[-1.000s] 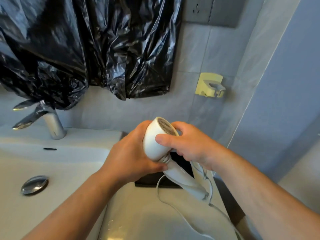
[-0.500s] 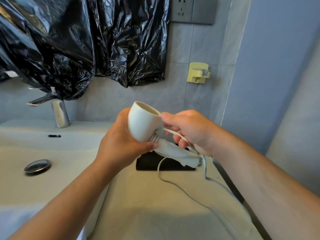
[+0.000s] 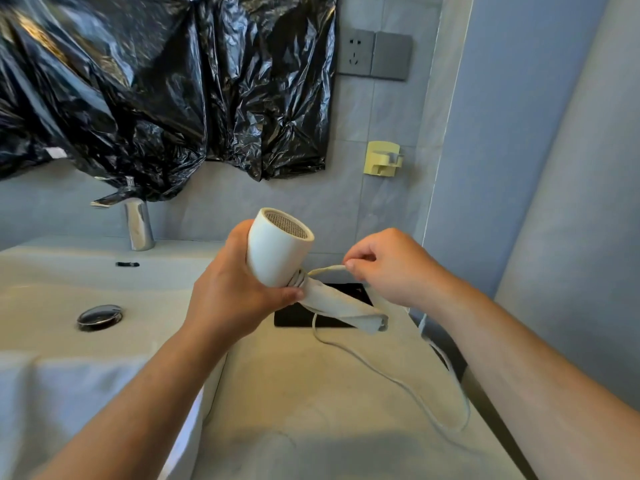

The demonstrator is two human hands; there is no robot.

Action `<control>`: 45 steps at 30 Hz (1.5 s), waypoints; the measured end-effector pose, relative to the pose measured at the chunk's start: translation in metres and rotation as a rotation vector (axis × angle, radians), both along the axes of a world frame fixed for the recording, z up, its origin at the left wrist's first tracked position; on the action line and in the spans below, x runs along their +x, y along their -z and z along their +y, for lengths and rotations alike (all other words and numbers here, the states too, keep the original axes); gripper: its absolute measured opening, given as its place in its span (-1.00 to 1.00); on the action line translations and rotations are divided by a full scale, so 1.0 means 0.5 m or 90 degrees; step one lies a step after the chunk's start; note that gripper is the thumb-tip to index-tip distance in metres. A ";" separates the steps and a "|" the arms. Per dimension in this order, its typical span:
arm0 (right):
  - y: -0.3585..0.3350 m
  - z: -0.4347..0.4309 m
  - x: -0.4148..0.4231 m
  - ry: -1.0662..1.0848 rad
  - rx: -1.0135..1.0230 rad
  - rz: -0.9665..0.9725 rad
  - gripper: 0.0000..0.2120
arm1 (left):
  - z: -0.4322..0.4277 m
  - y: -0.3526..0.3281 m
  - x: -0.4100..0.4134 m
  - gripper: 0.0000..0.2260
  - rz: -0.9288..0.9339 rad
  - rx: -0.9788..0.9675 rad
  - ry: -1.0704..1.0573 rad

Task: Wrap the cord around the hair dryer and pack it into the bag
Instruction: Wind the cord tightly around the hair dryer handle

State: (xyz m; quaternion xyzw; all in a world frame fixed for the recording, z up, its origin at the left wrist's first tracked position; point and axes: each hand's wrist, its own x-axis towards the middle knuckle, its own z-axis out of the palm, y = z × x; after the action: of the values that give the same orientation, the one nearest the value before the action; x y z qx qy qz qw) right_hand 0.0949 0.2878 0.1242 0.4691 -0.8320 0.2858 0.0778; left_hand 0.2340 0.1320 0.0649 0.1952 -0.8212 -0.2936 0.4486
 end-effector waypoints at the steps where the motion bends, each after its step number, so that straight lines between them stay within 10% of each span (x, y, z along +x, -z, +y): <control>1: 0.003 -0.009 0.006 -0.019 -0.009 -0.010 -0.82 | -0.006 0.000 -0.005 -0.20 -0.001 -0.014 -0.006; 16: 0.092 -0.110 -0.041 -0.187 -0.332 -0.482 -0.75 | -0.083 0.027 -0.177 -0.24 0.299 0.203 0.010; 22: 0.120 -0.117 -0.051 -0.183 -0.197 -0.407 -0.79 | -0.098 0.037 -0.186 -0.24 0.379 0.235 -0.029; 35: 0.144 -0.144 -0.044 -0.002 -0.108 0.177 -0.80 | -0.104 0.036 -0.205 -0.45 0.362 0.412 0.053; 45: 0.143 -0.140 -0.081 -0.176 -0.310 -0.128 -0.65 | -0.100 0.023 -0.203 -0.41 0.290 0.532 0.128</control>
State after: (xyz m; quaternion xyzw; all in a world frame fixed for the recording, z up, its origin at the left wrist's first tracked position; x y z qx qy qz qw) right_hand 0.0546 0.2177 0.0526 0.5148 -0.6709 0.5297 0.0658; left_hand 0.1324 0.0821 0.0532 0.2088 -0.5288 -0.6754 0.4696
